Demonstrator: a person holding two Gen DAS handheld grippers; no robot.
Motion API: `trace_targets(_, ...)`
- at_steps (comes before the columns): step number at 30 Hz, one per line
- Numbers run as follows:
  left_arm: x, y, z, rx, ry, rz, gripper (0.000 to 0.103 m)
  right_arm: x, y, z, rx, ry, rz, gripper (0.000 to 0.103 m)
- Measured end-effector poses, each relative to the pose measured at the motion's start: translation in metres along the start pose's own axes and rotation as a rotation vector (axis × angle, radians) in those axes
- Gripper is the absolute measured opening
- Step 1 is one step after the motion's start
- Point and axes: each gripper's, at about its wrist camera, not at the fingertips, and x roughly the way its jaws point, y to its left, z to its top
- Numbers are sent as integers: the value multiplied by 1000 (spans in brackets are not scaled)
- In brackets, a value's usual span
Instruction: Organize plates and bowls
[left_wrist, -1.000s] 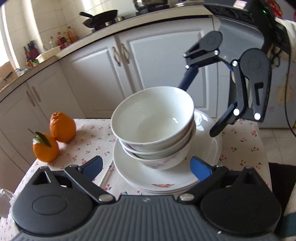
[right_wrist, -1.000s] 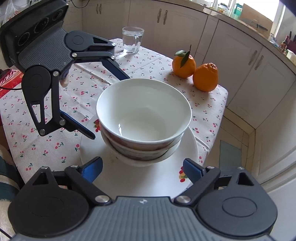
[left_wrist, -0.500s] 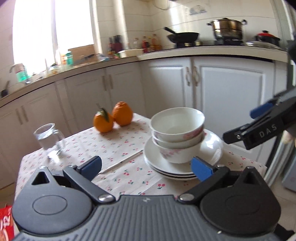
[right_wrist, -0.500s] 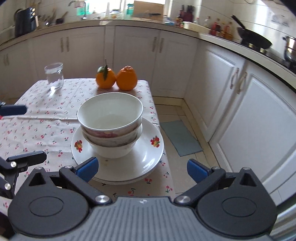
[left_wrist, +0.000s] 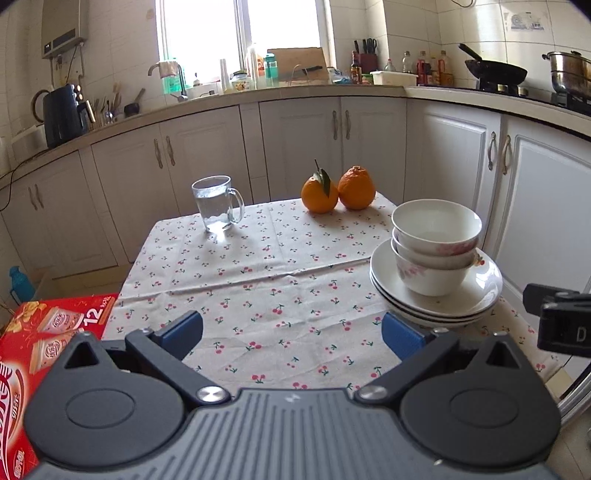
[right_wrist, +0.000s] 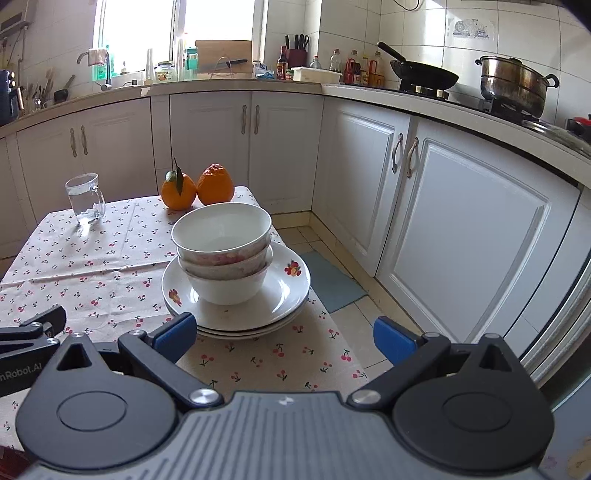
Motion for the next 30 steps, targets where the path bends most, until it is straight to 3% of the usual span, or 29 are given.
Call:
trace_targets(8, -15, -6, 0, -4, -40, -6, 102, -16, 2, -2, 9, -25, 14, 103)
trace_targets(30, -11, -3, -1, -35, -9, 15, 101, -14, 8, -7, 6, -5, 21, 103)
